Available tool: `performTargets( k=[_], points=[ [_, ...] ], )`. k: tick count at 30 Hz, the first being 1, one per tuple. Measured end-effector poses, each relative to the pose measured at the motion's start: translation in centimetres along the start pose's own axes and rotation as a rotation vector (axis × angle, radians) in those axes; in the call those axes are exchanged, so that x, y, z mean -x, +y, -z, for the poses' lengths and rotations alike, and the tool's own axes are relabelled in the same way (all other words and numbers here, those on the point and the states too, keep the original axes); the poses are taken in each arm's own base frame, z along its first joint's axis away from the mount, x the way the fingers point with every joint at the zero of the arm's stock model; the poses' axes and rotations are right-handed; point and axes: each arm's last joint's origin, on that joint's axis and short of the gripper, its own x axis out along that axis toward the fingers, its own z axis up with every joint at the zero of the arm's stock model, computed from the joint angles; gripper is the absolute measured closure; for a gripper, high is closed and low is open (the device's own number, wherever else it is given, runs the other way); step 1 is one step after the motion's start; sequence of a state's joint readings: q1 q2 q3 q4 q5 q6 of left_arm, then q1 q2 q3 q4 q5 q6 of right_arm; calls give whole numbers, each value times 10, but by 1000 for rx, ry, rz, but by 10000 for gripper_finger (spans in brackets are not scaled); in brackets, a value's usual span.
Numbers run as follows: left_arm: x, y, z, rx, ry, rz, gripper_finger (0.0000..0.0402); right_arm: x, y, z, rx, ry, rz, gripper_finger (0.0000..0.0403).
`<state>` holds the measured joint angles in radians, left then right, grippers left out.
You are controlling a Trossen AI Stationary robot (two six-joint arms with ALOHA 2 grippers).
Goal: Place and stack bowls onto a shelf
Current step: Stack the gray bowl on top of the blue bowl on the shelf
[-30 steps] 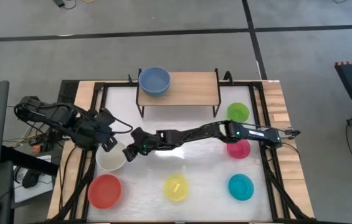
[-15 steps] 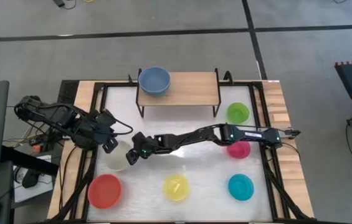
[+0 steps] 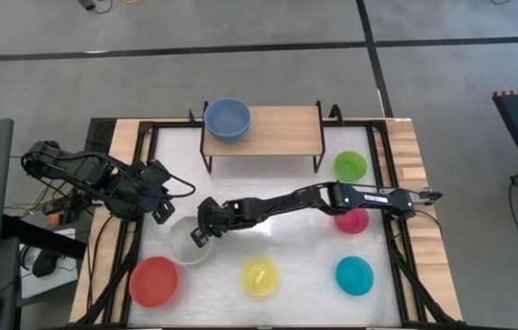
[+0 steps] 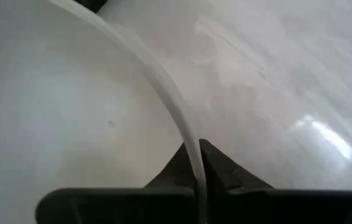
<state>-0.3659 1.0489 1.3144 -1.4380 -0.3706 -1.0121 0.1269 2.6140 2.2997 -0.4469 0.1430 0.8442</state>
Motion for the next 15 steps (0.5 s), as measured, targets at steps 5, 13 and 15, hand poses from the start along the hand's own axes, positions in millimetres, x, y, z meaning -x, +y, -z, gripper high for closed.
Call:
performTargets(
  k=[5, 13, 15],
  points=[
    [-2, -6, -1, 44, -39, 37, 297, 41, 12, 3, 112, 16, 191, 376],
    [-24, -31, -10, -33, -232, 165, 297, 116, 20, -9, 364, 57, 398, 379],
    [-29, -38, -14, -62, -281, 186, 297, 136, 20, -14, 386, 73, 431, 379]
  ],
)
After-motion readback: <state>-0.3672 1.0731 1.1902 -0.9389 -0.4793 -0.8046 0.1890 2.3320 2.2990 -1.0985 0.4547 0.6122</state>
